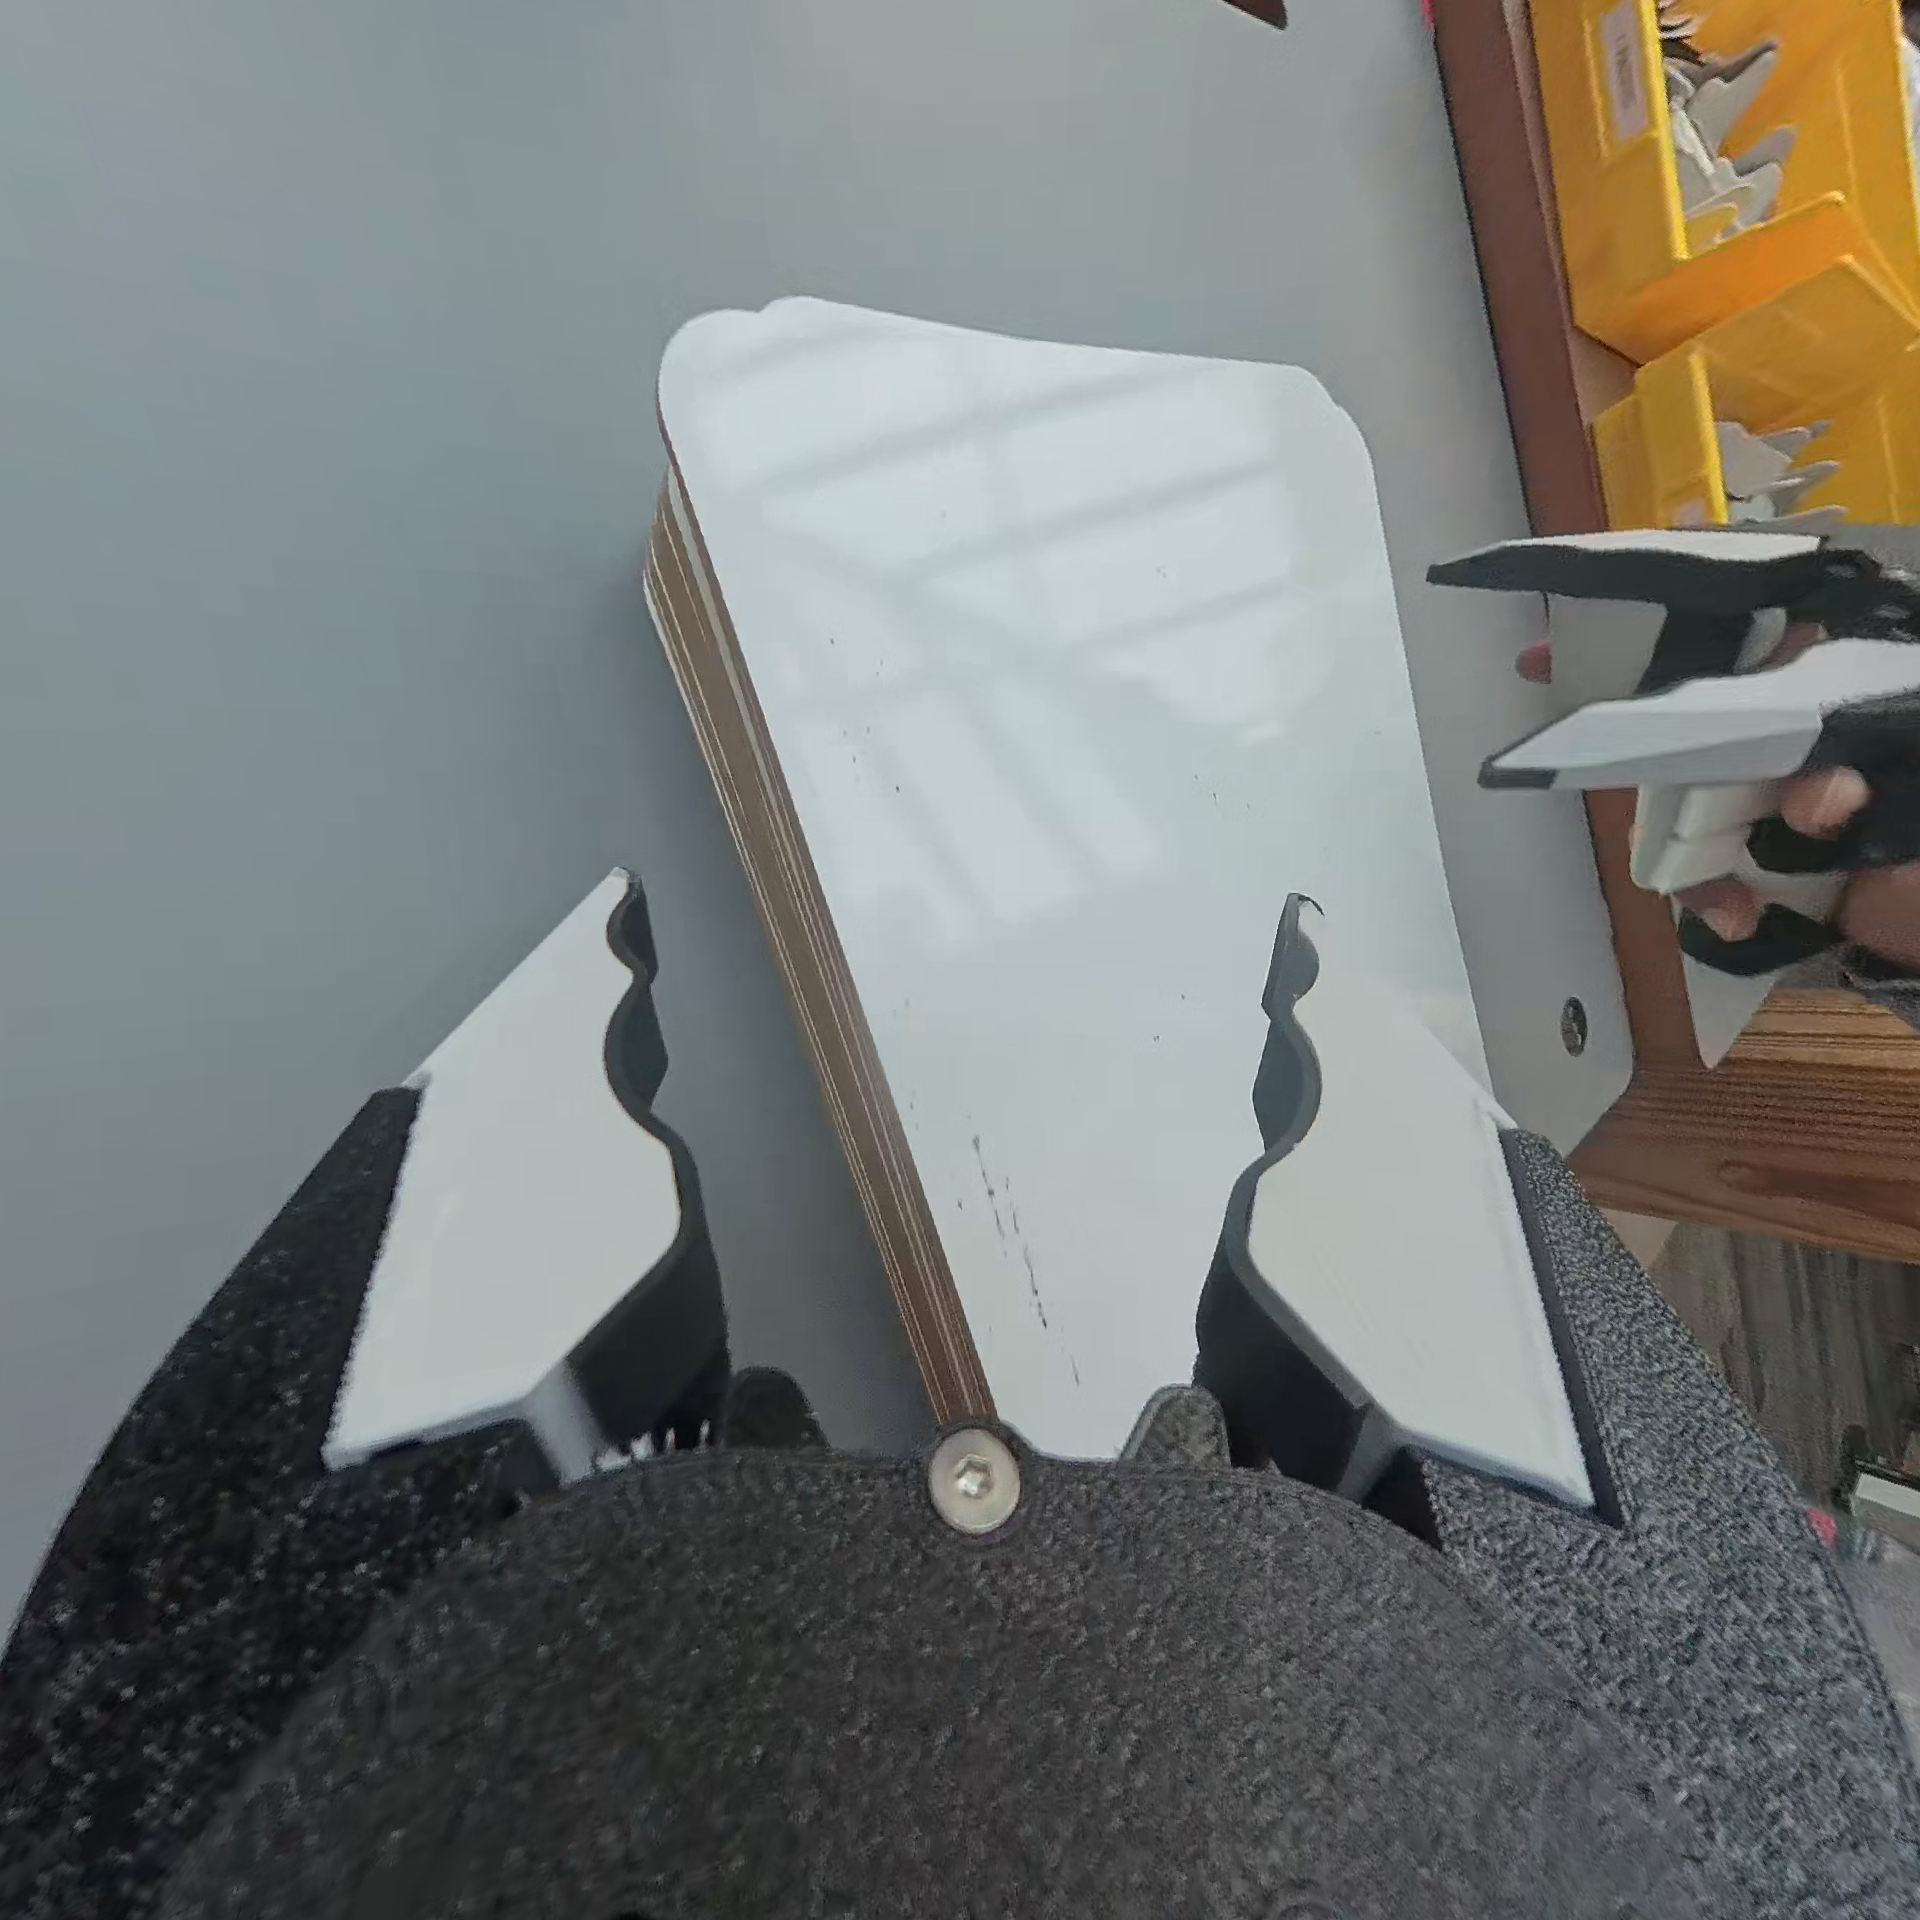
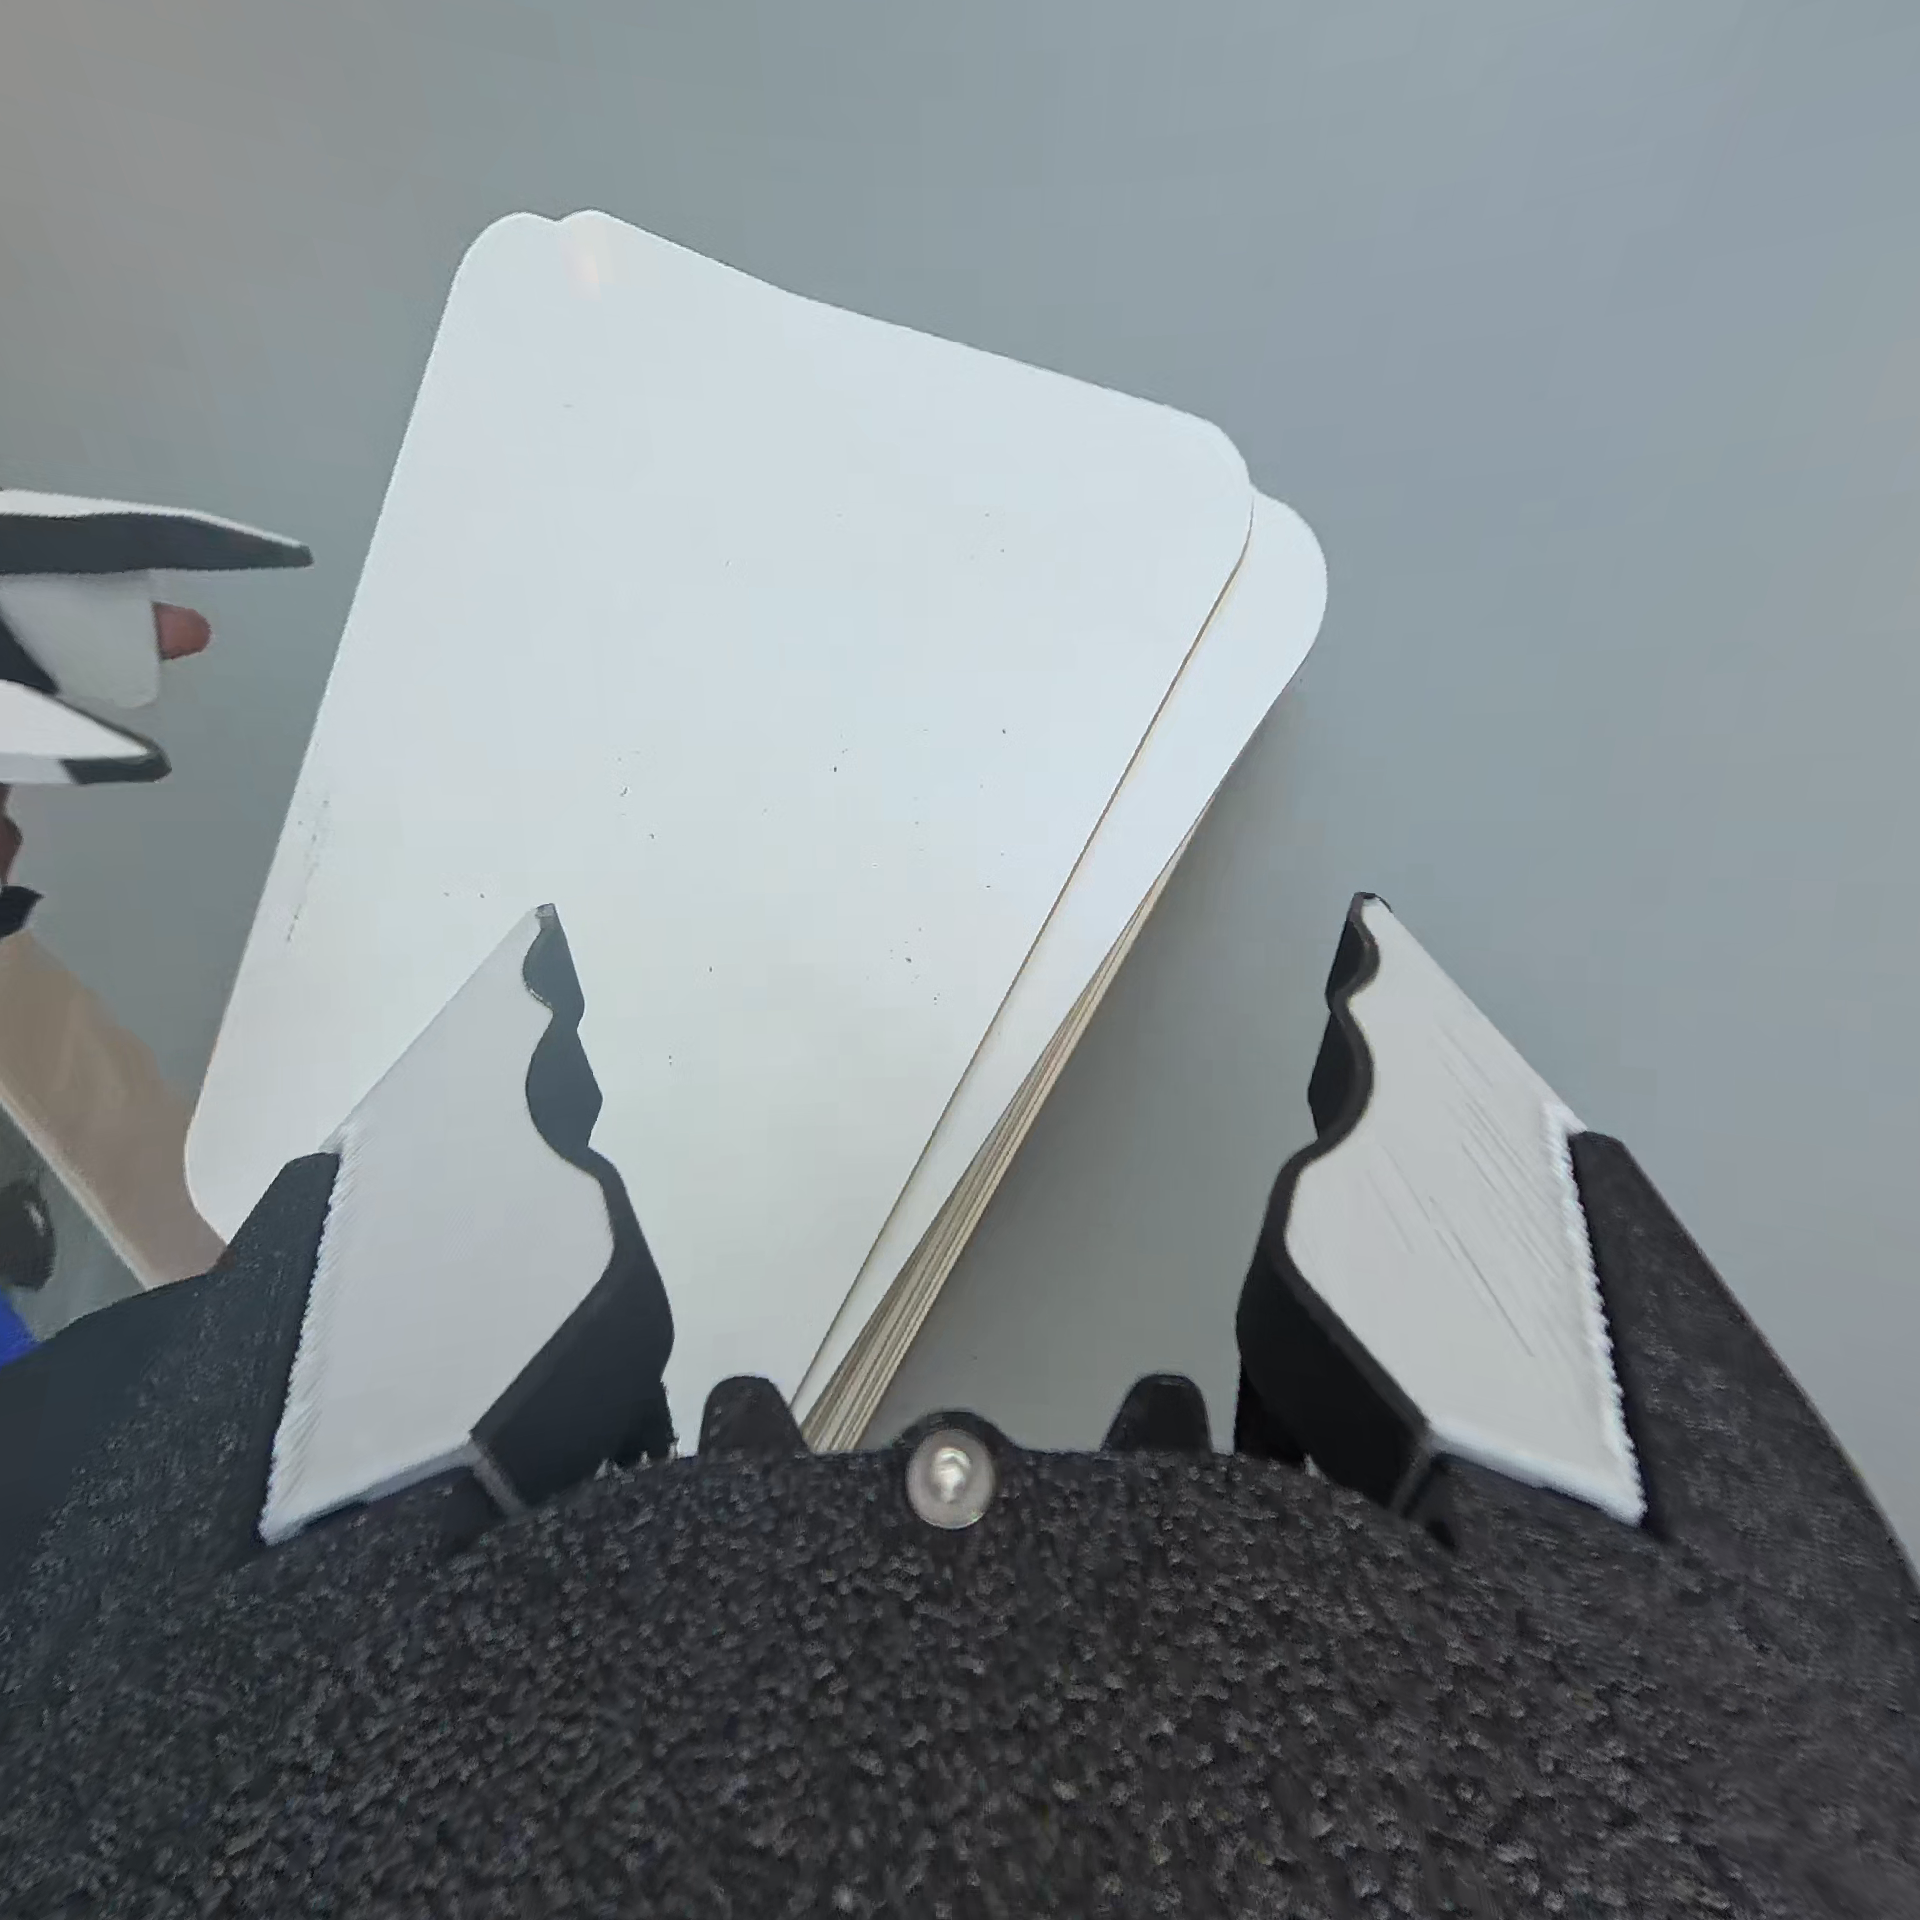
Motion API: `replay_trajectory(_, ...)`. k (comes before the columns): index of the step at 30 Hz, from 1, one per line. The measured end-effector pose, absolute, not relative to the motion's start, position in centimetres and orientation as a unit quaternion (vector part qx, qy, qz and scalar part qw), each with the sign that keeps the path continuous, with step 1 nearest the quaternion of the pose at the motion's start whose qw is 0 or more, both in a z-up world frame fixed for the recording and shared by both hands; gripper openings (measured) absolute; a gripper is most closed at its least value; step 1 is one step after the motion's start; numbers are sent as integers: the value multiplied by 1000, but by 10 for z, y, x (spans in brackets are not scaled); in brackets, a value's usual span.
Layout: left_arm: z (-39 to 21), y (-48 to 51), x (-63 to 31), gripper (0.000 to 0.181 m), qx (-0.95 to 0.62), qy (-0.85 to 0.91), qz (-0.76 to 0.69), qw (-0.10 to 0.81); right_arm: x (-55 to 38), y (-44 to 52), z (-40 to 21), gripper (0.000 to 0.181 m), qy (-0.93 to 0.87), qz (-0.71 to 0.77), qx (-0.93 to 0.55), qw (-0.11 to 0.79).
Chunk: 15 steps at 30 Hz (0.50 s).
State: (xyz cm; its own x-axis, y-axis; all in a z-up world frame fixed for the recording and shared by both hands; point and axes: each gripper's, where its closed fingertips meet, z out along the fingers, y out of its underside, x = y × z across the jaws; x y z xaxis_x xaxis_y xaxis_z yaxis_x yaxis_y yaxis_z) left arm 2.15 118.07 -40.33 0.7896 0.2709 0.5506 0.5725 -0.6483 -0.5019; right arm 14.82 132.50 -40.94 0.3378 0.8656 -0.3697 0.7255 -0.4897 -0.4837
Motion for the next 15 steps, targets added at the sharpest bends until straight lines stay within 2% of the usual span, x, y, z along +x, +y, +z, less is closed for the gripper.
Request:
replay_trajectory(8,-428,1241,25,126,-922,-201,-209,255,116,1310,-422,147,-499,306,-806,86)
replay_trajectory(12,-432,1242,35,140,-941,-169,-188,224,112,1303,-425,152,-528,287,-795,84)
replay_trajectory(15,-431,1242,34,135,-941,-168,-190,223,115,1301,-430,150,-554,258,-785,96)
